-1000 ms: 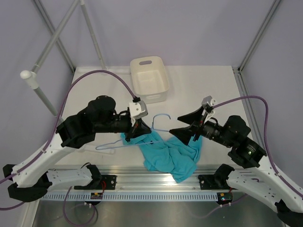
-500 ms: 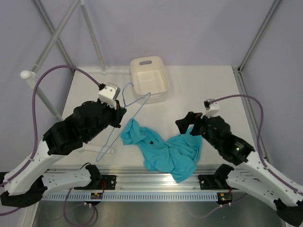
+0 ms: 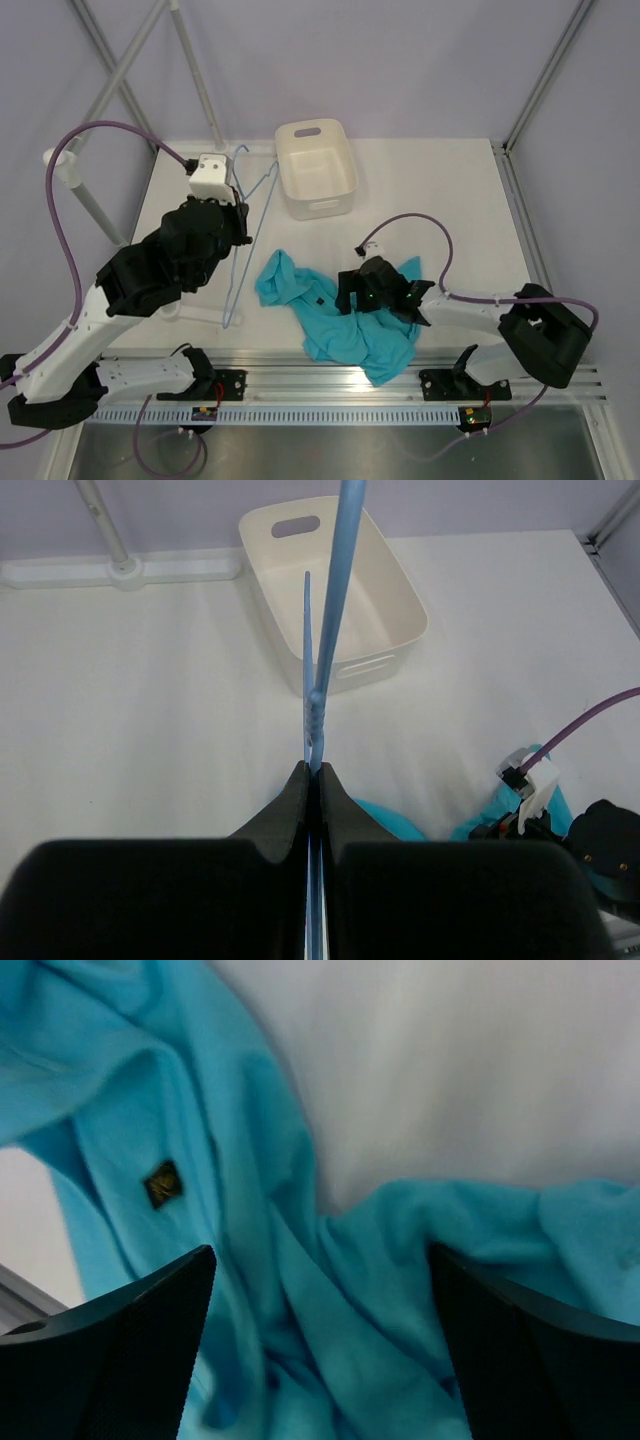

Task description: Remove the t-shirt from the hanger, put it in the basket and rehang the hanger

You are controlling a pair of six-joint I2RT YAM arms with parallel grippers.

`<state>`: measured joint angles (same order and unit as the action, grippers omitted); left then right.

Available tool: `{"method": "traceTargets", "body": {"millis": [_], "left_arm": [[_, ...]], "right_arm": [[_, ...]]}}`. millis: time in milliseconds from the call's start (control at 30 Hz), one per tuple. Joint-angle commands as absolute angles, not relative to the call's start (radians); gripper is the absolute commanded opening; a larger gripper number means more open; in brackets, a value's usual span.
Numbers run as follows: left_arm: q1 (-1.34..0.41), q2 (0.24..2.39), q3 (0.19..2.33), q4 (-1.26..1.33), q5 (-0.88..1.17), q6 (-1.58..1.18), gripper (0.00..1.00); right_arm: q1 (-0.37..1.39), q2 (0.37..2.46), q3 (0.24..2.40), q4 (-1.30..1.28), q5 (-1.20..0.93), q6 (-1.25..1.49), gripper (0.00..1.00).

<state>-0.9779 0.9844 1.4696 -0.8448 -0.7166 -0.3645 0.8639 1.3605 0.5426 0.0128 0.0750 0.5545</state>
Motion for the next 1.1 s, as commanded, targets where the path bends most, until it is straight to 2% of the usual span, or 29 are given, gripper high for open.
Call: {"method": "traceTargets", "body": {"millis": [0, 67, 100, 167, 200, 300, 400, 533, 733, 767, 800, 833, 867, 933, 1000, 1067], "left_arm": [[-0.980, 1.014, 1.517, -0.795, -0.857, -0.428, 0.00], [-0.980, 1.025, 1.522, -0.785, -0.859, -0.425, 0.00], [-0.980, 1.028, 1.528, -0.784, -0.858, -0.417, 0.00], [-0.980, 1.034, 1.531, -0.784, -0.859, -0.408, 0.00], [-0.980, 1.038, 1.531, -0.782, -0.861, -0.410, 0.00], [-0.980, 1.042, 1.526, -0.782, -0.903, -0.437, 0.00], [-0.980, 1.046, 1.519, -0.782, -0.977, -0.456, 0.00], [-0.980, 1.068, 1.508, -0.769, -1.060, -0.477, 0.00], [-0.980, 1.132, 1.545, -0.767, -1.184, -0.517, 0.00], [-0.980, 1.141, 1.548, -0.765, -1.196, -0.522, 0.00], [-0.980, 1.150, 1.551, -0.765, -1.209, -0.526, 0.00], [-0.980, 1.169, 1.555, -0.765, -1.229, -0.532, 0.00], [-0.979, 1.178, 1.558, -0.764, -1.238, -0.537, 0.00], [-0.967, 1.202, 1.568, -0.767, -1.253, -0.541, 0.00], [-0.945, 1.204, 1.562, -0.773, -1.258, -0.584, 0.00], [-0.928, 1.203, 1.552, -0.772, -1.276, -0.629, 0.00]], "right_arm": [[0.884, 1.465, 0.591, 0.185, 0.061, 0.578, 0.90], [0.884, 1.525, 0.592, 0.221, 0.089, 0.592, 0.79], [0.884, 1.537, 0.592, 0.228, 0.103, 0.607, 0.57], [0.882, 1.542, 0.595, 0.215, 0.161, 0.621, 0.38], [0.882, 1.531, 0.621, 0.190, 0.239, 0.630, 0.01], [0.853, 1.499, 0.713, 0.028, 0.399, 0.637, 0.00], [0.766, 1.439, 0.752, -0.075, 0.416, 0.646, 0.00], [0.533, 1.336, 0.752, -0.156, 0.439, 0.654, 0.00], [0.443, 1.262, 0.785, -0.229, 0.494, 0.646, 0.00], [0.443, 1.267, 0.788, -0.224, 0.479, 0.644, 0.01], [0.443, 1.269, 0.790, -0.219, 0.463, 0.637, 0.10], [0.445, 1.269, 0.790, -0.218, 0.453, 0.627, 0.52], [0.445, 1.263, 0.792, -0.230, 0.451, 0.629, 0.70], [0.445, 1.247, 0.799, -0.251, 0.465, 0.629, 0.92], [0.445, 1.212, 0.813, -0.296, 0.485, 0.620, 0.99], [0.443, 1.165, 0.836, -0.345, 0.515, 0.617, 1.00]]}}
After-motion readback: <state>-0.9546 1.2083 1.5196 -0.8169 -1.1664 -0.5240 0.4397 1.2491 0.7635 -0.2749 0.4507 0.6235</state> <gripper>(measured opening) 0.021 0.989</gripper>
